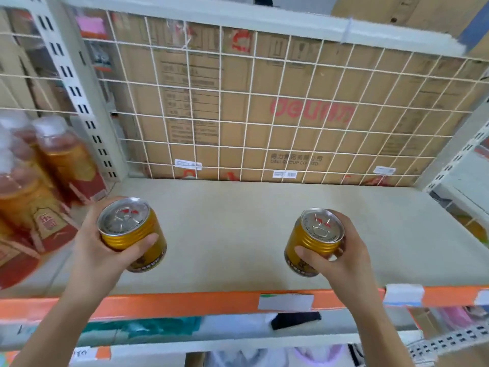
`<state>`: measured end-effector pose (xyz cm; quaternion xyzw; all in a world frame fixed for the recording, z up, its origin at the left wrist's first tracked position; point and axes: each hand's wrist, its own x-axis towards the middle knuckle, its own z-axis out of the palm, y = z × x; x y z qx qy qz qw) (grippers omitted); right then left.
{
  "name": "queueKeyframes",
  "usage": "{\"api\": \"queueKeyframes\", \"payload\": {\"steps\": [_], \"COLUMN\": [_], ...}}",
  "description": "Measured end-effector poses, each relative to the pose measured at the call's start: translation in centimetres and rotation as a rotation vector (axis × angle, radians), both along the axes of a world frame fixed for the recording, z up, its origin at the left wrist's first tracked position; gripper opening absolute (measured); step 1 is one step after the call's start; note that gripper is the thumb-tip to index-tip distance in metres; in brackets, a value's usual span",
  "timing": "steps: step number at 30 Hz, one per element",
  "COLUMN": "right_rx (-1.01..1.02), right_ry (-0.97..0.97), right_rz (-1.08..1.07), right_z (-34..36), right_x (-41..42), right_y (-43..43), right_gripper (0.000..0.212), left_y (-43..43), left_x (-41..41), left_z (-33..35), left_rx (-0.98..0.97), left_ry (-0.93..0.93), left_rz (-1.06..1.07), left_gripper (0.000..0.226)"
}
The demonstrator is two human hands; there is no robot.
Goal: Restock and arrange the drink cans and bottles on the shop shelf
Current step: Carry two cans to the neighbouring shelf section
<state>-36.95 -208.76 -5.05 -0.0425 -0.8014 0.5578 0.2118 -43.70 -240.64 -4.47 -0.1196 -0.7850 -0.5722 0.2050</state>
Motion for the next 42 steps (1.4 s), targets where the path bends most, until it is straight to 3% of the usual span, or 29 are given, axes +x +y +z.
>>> {"api": "queueKeyframes", "payload": {"steps": [9,13,27,34,42], "right_rx": [0.048,0.034,0.053,0.054,0.052], "right_ry": [0.008,-0.007,-0.060,-0.019,0.046], "right_rz": [0.317,0.498,1.103,1.200,1.165], "right_z": [0.7,1.3,0.4,0.8,0.9], "right_x": [-3.6,-4.6,-2.1,0.8,4.4], "right_y": [-6.3,-9.2,-21.2,-29.0,-42.3], "right_gripper": [0.064,0.072,0.062,0.068,0.072], "left_y": [-6.2,-7.7,-10.7,-16.1,-29.4], "left_x": [6.5,10.7,27.2,30.7,34.5], "left_z": [0.6,0.7,-0.6,-0.5,0.1], "left_rx": [-0.020,-0.022,0.032,0.110,0.086], "left_ry": [0.020,0.007,-0.075,-0.017,-0.017], "left_rz": [0.232,0.396,0.977,1.066,1.021], "left_gripper": [0.058,0.057,0.058,0.058,0.069]}}
